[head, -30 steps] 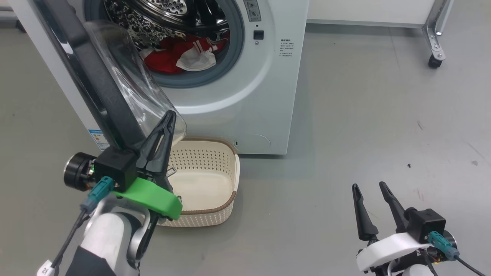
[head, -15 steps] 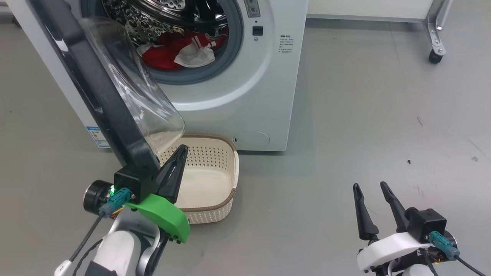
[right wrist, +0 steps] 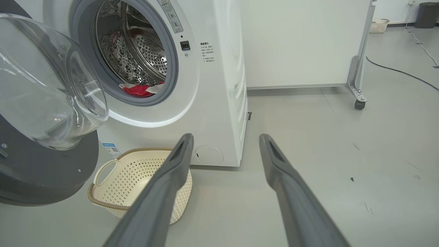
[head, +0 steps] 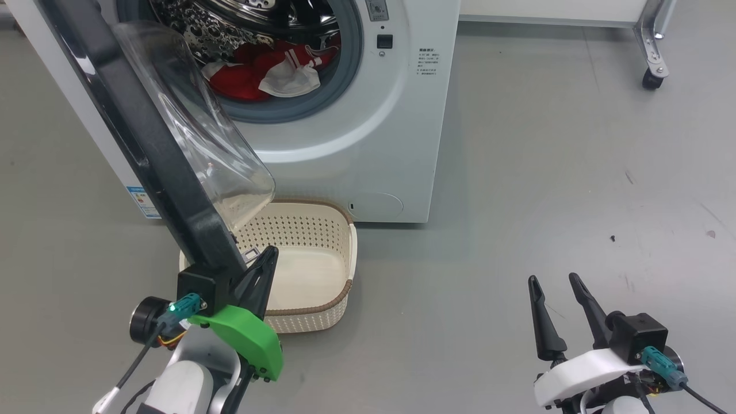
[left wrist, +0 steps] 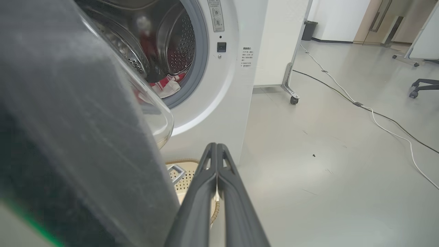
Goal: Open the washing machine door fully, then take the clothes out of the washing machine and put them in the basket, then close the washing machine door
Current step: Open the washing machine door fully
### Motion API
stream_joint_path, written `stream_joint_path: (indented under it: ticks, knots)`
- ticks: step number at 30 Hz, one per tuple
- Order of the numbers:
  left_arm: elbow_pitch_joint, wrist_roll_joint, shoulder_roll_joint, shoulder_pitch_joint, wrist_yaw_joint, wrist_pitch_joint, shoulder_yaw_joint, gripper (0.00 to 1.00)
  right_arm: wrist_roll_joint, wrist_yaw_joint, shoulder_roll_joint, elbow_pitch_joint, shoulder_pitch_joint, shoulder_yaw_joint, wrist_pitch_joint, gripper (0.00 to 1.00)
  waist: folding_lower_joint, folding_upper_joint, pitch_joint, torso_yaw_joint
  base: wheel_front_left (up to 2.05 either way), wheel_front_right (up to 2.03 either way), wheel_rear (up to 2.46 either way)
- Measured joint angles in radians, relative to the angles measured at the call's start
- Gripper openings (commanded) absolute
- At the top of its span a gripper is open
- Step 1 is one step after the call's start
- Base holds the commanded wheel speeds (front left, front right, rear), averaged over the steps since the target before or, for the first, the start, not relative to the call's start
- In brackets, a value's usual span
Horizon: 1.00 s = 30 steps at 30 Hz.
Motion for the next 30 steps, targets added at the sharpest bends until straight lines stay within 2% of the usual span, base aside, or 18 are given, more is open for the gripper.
stream_joint_path:
  ticks: [30]
  knots:
    - [0.076,-0.025,-0.006,0.001,0.007,-0.038,0.019,0.00,-0.017,0.020,0.017,0.024,-0.001,-0.025,0.000,1.00,0.0000,0.0000,0.005,0.002,0.00,0.00,0.00]
